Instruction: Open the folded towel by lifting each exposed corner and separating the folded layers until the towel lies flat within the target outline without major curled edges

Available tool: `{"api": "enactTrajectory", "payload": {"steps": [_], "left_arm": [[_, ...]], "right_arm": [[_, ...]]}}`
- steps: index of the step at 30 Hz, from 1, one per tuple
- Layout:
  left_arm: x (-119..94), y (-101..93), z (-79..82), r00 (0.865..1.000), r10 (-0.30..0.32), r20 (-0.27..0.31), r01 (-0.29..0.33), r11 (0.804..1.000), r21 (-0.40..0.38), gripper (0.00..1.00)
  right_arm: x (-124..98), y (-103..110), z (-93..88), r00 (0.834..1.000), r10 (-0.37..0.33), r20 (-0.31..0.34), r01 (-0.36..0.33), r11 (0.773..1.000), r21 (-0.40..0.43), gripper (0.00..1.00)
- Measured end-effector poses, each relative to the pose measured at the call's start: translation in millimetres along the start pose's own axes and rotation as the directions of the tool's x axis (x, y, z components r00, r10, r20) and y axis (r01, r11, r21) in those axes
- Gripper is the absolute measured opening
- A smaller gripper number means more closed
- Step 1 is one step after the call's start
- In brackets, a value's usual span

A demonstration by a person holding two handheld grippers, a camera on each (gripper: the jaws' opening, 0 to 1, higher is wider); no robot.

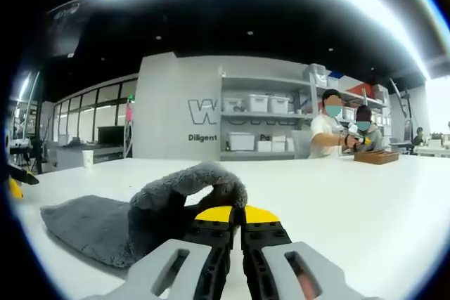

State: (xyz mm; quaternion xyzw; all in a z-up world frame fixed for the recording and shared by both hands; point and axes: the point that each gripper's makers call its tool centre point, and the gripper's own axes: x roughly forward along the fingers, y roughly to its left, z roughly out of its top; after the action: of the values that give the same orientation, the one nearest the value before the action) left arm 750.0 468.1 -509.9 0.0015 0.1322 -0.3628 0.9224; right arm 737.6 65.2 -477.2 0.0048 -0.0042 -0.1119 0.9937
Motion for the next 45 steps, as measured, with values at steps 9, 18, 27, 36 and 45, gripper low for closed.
{"api": "enactTrajectory", "payload": {"steps": [9, 18, 27, 36, 45], "left_arm": [[0, -0.9, -1.5, 1.000, 0.001, -0.006, -0.001, 1.000, 0.003, 0.92], [0, -0.5, -2.6, 1.000, 0.006, -0.013, -0.006, 1.000, 0.016, 0.92], [1, 0.4, -1.8, 1.000, 0.007, -0.013, -0.006, 1.000, 0.017, 0.92], [0, -2.1, -1.8, 1.000, 0.005, -0.014, -0.005, 1.000, 0.027, 0.92], [1, -5.8, -1.7, 1.000, -0.004, -0.020, 0.005, 0.999, 0.039, 0.92]], "right_arm": [[-13, -10, -12.9, 0.998, -0.036, -0.048, 0.038, 0.999, 0.037, 0.00], [-22, -17, -33.7, 0.987, -0.069, -0.142, 0.076, 0.996, 0.045, 0.00], [-24, -23, -45.7, 0.972, -0.102, -0.213, 0.100, 0.995, -0.016, 0.00], [-18, -37, -45.5, 0.949, -0.164, -0.271, 0.128, 0.981, -0.145, 0.33], [-30, -36, -37.0, 0.934, -0.197, -0.299, 0.110, 0.953, -0.284, 0.59]]}}
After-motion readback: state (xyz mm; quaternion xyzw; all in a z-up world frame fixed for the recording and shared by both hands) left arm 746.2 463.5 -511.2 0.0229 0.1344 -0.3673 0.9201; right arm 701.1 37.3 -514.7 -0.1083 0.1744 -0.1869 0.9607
